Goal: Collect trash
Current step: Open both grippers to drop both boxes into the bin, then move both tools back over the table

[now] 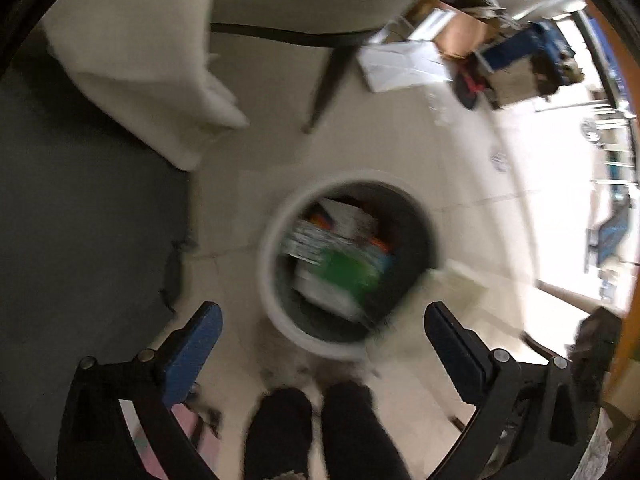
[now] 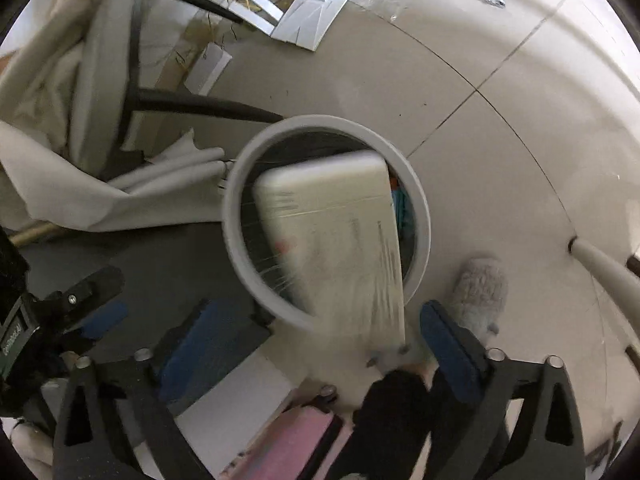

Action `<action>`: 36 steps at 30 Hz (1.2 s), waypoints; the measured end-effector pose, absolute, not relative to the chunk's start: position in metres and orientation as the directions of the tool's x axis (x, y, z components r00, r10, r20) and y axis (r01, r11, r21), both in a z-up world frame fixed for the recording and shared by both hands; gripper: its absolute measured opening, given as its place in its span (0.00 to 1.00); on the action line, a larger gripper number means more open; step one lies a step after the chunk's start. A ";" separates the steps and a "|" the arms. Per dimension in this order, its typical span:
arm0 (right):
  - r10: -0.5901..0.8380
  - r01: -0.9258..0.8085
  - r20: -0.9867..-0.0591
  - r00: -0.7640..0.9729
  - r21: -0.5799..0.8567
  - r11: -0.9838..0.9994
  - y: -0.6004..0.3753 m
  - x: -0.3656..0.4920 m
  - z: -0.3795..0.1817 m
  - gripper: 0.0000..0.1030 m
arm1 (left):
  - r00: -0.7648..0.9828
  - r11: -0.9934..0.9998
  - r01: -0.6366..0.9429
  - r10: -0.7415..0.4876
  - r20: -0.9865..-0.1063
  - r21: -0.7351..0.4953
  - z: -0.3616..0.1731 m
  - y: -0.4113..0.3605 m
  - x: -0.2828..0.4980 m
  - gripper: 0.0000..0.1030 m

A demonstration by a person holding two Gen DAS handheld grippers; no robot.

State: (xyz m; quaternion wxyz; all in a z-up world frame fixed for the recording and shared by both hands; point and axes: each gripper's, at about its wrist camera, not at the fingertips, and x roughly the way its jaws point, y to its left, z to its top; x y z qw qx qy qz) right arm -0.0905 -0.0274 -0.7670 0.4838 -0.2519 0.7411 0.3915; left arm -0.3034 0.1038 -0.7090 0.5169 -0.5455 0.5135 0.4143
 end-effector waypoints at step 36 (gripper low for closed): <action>0.040 -0.925 -0.999 -0.004 0.019 0.379 -0.040 -0.128 -0.477 0.99 | -0.017 0.224 -0.974 0.039 -0.999 0.026 -0.463 0.030 -0.321 1.00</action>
